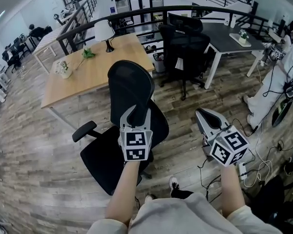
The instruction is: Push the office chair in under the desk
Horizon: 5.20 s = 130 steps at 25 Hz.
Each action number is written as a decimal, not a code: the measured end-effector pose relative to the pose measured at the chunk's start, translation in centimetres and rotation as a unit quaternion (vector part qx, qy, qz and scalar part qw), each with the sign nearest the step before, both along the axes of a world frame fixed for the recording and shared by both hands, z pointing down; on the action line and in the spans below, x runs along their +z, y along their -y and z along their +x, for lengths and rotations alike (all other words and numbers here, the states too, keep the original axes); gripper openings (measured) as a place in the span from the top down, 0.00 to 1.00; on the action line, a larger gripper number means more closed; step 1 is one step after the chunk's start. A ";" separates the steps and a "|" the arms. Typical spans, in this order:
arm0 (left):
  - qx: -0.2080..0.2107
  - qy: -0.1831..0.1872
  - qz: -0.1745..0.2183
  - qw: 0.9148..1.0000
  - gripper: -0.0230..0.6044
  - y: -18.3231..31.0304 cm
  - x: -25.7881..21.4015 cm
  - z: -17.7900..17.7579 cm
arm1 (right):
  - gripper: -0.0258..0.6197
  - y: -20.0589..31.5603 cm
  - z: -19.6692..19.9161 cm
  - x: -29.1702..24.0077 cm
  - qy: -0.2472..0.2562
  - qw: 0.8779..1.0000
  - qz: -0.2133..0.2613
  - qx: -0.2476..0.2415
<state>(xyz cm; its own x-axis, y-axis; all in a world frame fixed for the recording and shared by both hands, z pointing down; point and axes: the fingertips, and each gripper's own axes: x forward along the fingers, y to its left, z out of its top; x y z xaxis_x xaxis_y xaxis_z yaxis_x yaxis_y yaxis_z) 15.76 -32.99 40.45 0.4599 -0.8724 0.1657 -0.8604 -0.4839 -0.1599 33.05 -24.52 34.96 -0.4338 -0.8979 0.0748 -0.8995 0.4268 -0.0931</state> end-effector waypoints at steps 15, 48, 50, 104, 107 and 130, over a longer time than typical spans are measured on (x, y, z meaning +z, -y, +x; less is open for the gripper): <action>-0.069 0.028 -0.027 0.997 0.66 4.4 3.9 1.9 | 0.90 3.7 2.5 1.9 -0.006 0.999 -0.022 -0.049; -0.006 -0.027 -0.018 0.999 0.78 -1.8 4.1 2.2 | 0.90 3.6 -1.1 3.4 -0.025 0.995 -0.042 -0.083; -0.005 -0.028 -0.018 0.999 0.79 -2.5 4.1 2.2 | 0.90 3.5 -1.3 3.2 -0.024 0.995 -0.037 -0.089; 0.042 -0.082 -0.016 0.996 0.71 -27.4 4.5 -10.8 | 0.90 -20.2 -12.1 4.0 -0.026 0.997 -0.049 -0.046; 0.040 -0.082 -0.014 0.996 0.71 -28.3 4.5 -12.0 | 0.90 -20.9 -12.7 4.2 -0.019 0.997 -0.052 -0.045; -0.047 -0.019 -0.037 0.998 0.56 -29.3 5.9 -15.0 | 0.90 -22.3 -16.0 4.3 -0.033 0.996 -0.052 -0.067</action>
<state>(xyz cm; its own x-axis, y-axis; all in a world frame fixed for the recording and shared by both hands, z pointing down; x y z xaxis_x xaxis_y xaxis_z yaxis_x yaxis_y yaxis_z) 0.73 -3.66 46.34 0.3841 -0.8977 0.2157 -0.9073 -0.4103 -0.0922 17.07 -2.25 39.22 -0.5408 -0.8177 0.1975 -0.8404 0.5352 -0.0854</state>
